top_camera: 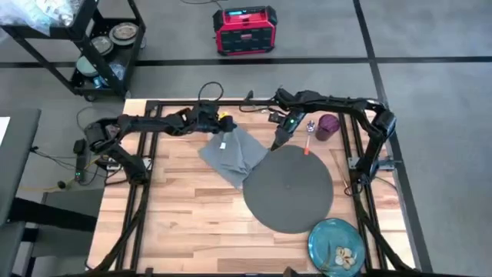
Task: Set table place
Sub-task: Fold the light gray table napkin on the table
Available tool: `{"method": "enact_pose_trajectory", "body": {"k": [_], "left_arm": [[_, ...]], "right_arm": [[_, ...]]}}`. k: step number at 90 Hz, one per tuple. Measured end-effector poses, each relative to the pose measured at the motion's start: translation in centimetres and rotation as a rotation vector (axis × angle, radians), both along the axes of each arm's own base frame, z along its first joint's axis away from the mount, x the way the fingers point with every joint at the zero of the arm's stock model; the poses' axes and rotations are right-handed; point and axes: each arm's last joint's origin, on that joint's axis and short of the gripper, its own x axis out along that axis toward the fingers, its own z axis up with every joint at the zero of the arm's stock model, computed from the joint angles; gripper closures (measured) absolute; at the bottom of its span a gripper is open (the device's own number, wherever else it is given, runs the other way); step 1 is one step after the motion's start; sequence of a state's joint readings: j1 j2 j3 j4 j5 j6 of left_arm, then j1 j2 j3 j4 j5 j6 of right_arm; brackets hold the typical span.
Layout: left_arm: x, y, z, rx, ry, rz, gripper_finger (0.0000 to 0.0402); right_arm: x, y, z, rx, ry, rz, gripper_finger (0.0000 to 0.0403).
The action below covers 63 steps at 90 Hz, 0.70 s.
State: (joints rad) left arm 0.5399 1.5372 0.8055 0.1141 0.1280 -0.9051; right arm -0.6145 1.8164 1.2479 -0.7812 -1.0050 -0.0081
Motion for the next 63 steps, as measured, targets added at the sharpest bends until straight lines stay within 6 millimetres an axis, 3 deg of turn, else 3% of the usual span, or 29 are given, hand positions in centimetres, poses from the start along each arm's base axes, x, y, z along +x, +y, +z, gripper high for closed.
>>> {"method": "enact_pose_trajectory", "body": {"k": [63], "left_arm": [[-1.3,2.3,0.3,-0.06,-0.048,0.032,0.0175]], "right_arm": [[-0.4,-0.4,0.0,0.004,0.015,-0.019,0.0221]]}}
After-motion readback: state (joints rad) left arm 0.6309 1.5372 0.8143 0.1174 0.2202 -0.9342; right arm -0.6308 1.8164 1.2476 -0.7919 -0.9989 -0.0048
